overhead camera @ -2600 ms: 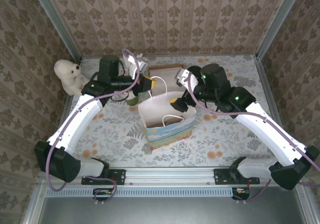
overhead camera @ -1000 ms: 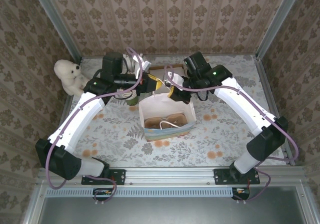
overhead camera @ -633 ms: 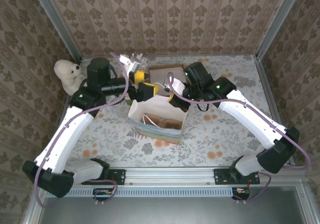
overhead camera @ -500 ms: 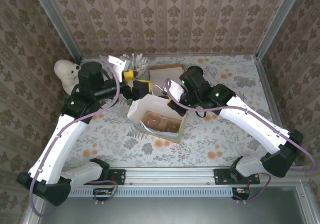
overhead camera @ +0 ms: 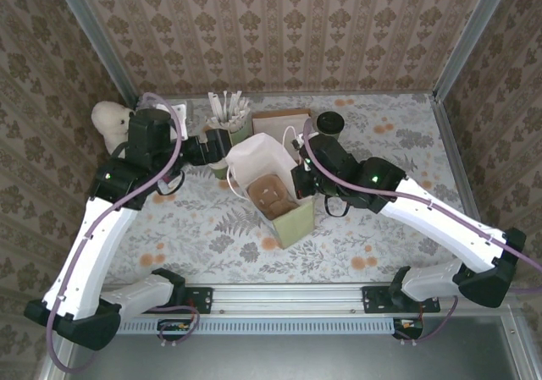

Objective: Pack the takeout coffee

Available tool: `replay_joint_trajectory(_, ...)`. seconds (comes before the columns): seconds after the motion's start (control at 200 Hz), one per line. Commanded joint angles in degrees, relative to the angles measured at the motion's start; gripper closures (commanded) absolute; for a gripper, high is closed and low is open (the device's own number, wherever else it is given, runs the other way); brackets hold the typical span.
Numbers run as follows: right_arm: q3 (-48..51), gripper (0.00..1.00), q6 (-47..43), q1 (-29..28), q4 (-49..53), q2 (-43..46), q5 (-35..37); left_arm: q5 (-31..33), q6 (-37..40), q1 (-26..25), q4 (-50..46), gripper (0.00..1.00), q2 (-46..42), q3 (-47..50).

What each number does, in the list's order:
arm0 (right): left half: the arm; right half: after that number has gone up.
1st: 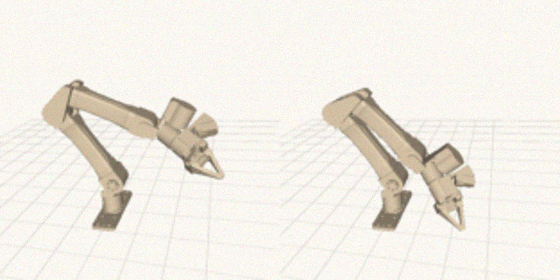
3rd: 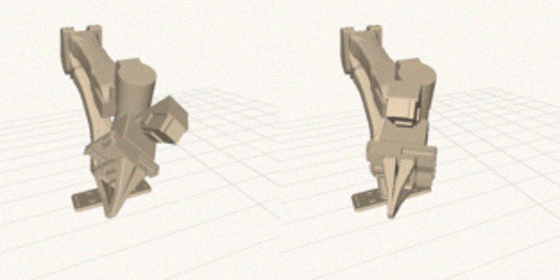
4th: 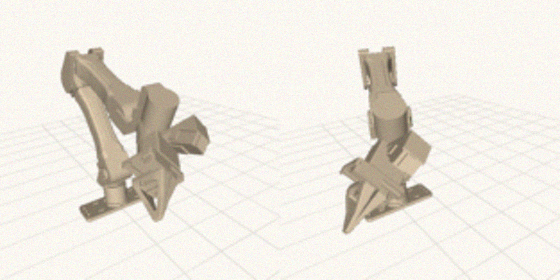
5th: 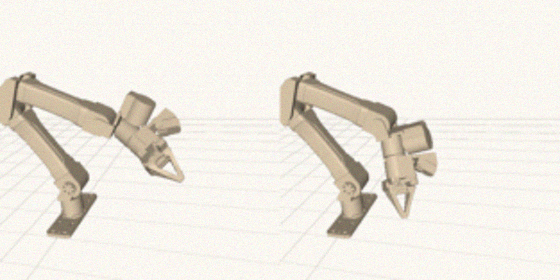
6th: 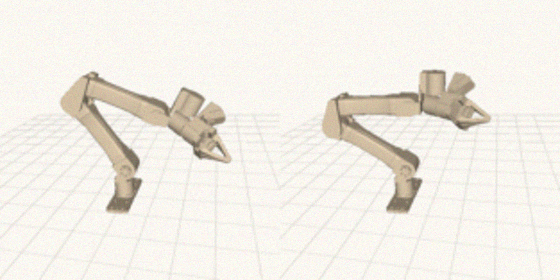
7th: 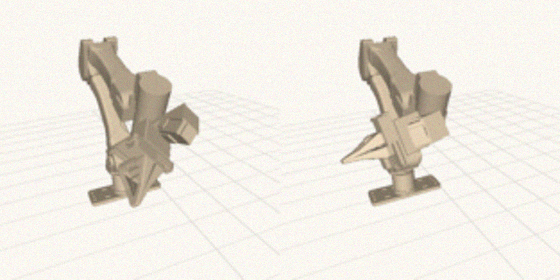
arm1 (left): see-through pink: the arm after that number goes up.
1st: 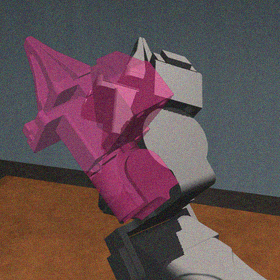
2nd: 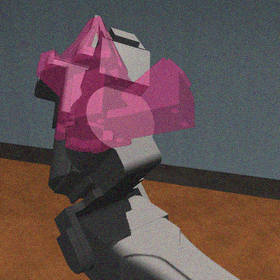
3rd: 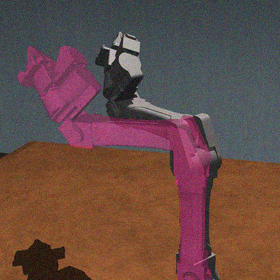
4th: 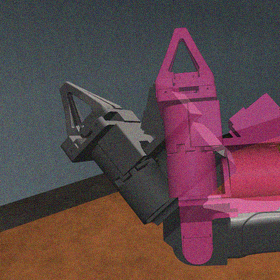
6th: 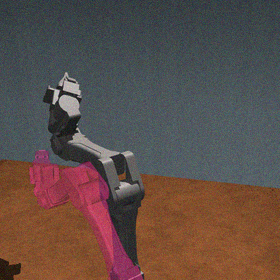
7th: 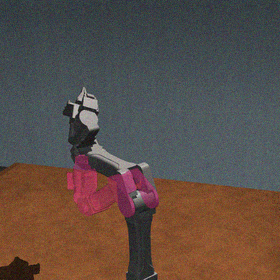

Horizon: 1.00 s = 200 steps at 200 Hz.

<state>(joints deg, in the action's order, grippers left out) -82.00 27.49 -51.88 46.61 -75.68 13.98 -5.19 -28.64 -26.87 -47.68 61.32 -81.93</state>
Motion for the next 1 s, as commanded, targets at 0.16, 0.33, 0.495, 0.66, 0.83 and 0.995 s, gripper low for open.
replay_joint_trajectory(0.16,-3.77,0.99,8.87,-0.61,9.07,-6.67,3.56,-4.08,-5.72,0.33,-5.78,0.0,0.83,-0.02)
replay_joint_trajectory(0.33,-3.65,0.99,12.69,-0.64,5.34,-5.64,-0.48,-5.77,-5.64,-0.81,-7.77,0.0,2.47,-1.24)
replay_joint_trajectory(0.495,-2.66,0.98,10.75,-0.82,1.61,-4.4,-5.95,-4.09,-4.38,-1.08,-11.97,0.0,3.37,-2.35)
replay_joint_trajectory(0.66,-1.63,0.99,7.58,-0.94,-0.55,-0.82,-7.94,-3.43,-3.11,-1.12,-11.58,0.0,2.28,-2.64)
replay_joint_trajectory(0.83,-2.82,0.99,8.91,-0.95,4.64,-0.06,-6.23,-9.31,-1.17,-1.05,-8.85,0.0,1.96,-2.0)
replay_joint_trajectory(0.995,-3.08,0.99,10.73,-0.88,12.83,-0.36,-3.54,-16.45,-0.45,-1.23,-7.38,0.0,3.54,-1.09)
